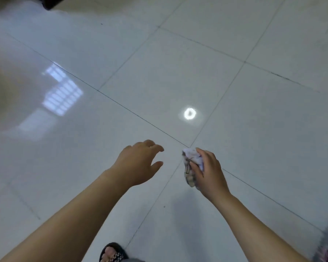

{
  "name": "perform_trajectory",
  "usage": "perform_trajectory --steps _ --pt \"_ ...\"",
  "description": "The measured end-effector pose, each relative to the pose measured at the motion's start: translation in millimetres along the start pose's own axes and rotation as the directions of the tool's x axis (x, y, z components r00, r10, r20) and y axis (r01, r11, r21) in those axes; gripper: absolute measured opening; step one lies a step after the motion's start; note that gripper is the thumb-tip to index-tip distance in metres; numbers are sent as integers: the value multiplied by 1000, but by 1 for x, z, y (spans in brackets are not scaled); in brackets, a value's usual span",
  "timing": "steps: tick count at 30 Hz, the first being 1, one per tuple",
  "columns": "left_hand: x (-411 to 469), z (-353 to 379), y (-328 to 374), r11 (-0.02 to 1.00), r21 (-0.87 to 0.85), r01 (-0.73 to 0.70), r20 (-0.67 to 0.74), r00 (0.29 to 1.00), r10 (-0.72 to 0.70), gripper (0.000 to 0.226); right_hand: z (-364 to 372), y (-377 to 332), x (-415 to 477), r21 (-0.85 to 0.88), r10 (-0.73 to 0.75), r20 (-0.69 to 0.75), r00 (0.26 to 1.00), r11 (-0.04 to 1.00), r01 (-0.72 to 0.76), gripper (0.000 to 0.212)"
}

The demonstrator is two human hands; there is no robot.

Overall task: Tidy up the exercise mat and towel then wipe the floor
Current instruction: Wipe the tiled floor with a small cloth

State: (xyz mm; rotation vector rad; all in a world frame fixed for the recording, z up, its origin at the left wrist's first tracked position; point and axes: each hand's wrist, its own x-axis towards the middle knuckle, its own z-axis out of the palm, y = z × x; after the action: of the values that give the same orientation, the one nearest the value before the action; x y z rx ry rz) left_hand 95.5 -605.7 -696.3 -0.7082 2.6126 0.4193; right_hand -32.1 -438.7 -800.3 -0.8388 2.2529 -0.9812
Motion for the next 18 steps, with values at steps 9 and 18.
perform_trajectory --steps 9,18 --pt "131 167 -33 981 146 -129 88 989 117 48 58 164 68 -94 -17 -168 986 996 1 39" --pt "113 234 -40 976 103 -191 111 978 179 60 122 205 -6 -617 110 -118 987 771 -160 52"
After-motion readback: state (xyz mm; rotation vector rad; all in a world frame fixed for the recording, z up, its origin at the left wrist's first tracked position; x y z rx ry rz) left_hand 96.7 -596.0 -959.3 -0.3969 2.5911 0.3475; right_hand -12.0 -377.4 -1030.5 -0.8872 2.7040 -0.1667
